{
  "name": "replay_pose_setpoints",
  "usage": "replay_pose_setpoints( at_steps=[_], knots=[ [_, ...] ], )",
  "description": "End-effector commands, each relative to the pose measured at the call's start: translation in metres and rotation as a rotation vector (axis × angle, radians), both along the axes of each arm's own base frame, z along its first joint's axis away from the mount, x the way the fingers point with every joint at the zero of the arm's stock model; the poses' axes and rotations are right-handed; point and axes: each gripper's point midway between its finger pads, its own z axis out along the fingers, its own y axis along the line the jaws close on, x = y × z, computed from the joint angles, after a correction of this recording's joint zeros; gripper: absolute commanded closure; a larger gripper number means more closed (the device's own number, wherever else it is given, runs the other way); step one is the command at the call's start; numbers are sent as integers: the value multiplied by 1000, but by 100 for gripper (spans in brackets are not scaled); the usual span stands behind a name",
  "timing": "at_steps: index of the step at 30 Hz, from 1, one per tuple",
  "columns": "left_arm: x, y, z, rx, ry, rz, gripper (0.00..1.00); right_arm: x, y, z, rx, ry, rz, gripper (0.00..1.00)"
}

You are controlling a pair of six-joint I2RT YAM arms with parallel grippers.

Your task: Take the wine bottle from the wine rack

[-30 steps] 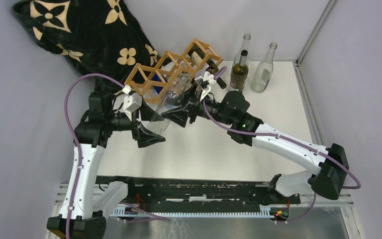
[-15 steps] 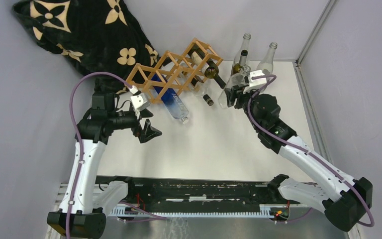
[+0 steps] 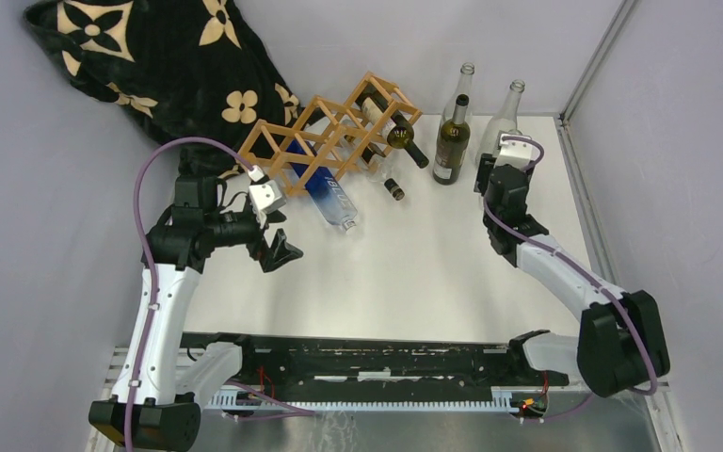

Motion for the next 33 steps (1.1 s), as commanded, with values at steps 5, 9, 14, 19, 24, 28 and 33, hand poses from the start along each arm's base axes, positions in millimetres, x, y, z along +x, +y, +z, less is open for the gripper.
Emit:
replay_pose_setpoints(
  at_steps=[5, 9, 14, 19, 24, 28, 33],
  knots=[
    [0, 2, 10, 28, -92, -33, 0, 53, -22, 25, 85, -189, -111, 100],
    [-2, 2, 11, 26, -98, -34, 0, 68, -25, 18, 84, -223, -125, 100],
    [-3, 2, 11, 29, -103, -37, 0, 84, -25, 15, 74, -238, -115, 100],
    [-3, 2, 11, 31, -111, -39, 0, 93, -31, 4, 74, -227, -127, 100],
    [-4, 1, 15, 25, -122, -48, 0, 103, -38, -12, 98, -195, -134, 100],
    [-2, 1, 17, 26, -123, -42, 0, 107, -33, -22, 107, -169, -98, 93],
    [-3, 4, 21, 35, -138, -21, 0, 101, -32, -39, 120, -121, -95, 40]
  ],
)
